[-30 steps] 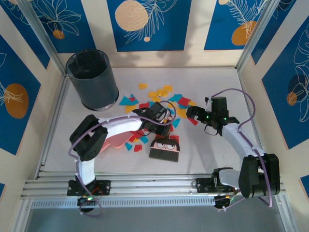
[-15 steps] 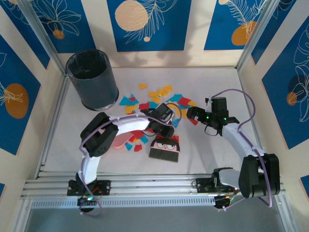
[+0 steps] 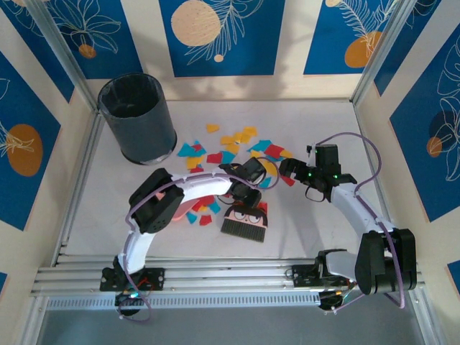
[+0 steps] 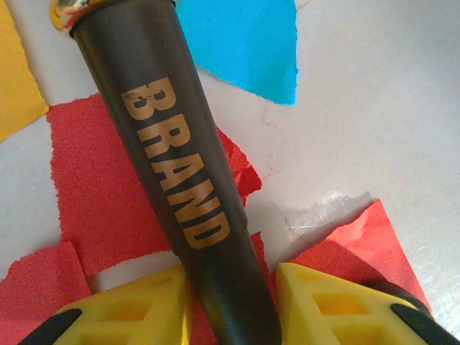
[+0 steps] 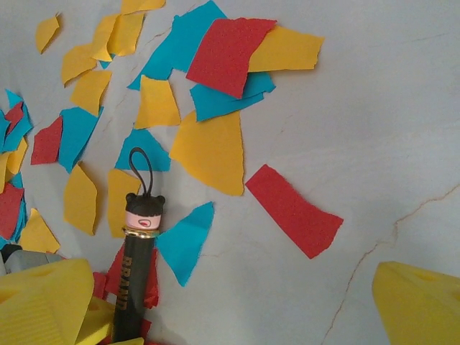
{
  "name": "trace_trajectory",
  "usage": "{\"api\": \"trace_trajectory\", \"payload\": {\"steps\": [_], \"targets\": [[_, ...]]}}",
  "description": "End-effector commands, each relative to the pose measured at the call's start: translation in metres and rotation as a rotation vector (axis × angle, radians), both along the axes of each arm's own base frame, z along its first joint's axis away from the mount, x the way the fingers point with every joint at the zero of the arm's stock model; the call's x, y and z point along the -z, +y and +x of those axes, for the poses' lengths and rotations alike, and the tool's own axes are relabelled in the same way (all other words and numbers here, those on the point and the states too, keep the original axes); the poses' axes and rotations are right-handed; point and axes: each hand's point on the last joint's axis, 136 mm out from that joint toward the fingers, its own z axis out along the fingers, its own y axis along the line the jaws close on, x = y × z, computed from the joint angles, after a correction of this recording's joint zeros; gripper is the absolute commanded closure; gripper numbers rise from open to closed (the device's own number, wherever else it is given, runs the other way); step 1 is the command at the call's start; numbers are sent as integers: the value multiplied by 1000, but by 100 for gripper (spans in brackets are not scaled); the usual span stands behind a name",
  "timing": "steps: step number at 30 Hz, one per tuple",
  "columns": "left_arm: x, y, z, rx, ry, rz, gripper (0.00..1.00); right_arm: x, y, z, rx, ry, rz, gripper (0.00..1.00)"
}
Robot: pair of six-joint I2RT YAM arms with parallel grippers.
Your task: Sweep away the paper scraps from the table
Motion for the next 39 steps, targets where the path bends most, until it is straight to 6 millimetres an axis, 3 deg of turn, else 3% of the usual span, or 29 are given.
{"api": "trace_trajectory", "payload": {"steps": [1,6,10,19,25,28,32,39], "targets": [[24,15,-13,33,20,125,66,1,-3,-4,14,12,0,1],[24,13,-14,48,10,121,76,1,-3,-5,13,15,6,0],[13,8,-11,61,-25,78,84,-2,-1,-5,9,9,15,1],[-37,8,6,71,-193,-3,85,-18,11,-7,-43,-31,92,1],[-55,11,14,72,-273,-42,85,-28,23,-5,-97,-37,248,1],[-60,13,17,59,-303,-66,85,-26,29,-5,-126,-3,303,4],[-65,13,16,57,-325,-104,85,-25,48,-3,-214,41,412,18],[-70,11,15,67,-343,-142,86,-17,77,-1,-308,71,488,24]]}}
